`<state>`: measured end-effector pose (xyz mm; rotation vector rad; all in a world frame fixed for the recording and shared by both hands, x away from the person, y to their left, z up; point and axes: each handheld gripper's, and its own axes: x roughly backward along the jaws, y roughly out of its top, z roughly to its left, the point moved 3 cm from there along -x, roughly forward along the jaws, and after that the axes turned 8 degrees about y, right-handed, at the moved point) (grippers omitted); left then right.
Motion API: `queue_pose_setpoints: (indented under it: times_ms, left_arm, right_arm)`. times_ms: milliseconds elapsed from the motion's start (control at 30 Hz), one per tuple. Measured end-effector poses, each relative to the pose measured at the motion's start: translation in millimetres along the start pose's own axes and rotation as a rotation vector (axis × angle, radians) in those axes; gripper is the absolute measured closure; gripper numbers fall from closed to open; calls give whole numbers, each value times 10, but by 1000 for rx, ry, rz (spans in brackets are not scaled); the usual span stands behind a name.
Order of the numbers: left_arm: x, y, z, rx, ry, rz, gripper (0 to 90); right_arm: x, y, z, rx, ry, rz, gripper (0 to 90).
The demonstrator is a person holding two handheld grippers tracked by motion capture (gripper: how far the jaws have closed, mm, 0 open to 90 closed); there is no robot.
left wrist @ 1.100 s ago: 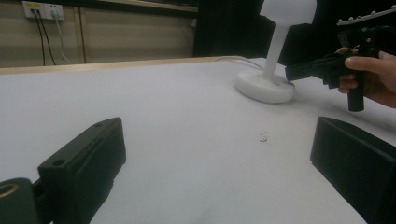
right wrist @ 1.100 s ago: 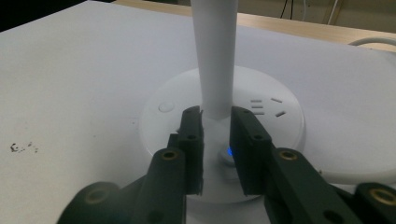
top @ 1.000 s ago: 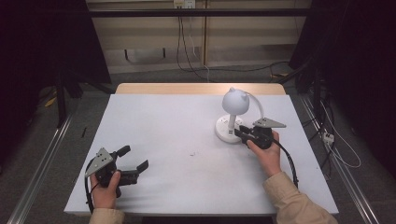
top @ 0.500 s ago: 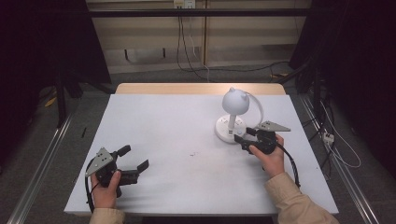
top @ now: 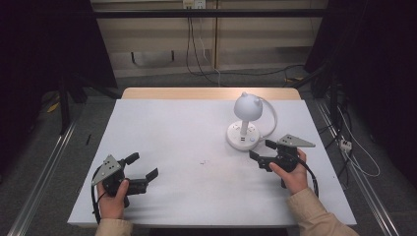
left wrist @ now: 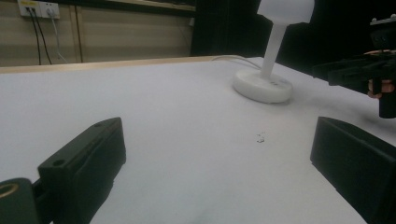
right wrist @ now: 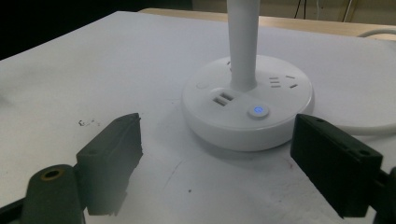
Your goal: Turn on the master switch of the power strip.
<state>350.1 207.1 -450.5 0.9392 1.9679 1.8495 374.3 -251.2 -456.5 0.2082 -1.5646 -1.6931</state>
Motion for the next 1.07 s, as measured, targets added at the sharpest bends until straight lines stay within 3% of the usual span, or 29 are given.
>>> queue_pose_setpoints:
  times_ms: [167, 367, 700, 1067]
  left_arm:
    - [5, 3, 0, 0, 0, -3, 31]
    - [-3, 7, -5, 1, 3, -4, 31]
    - [4, -7, 8, 4, 3, 0, 31]
    - [-15, -22, 14, 14, 5, 11, 31]
  right_arm:
    - [100, -46, 54, 19, 2, -4, 157]
    - [221, -102, 48, 7, 4, -8, 148]
    - [470, -206, 89, 43, -7, -14, 142]
    - [543, -338, 184, 73, 22, 19, 129]
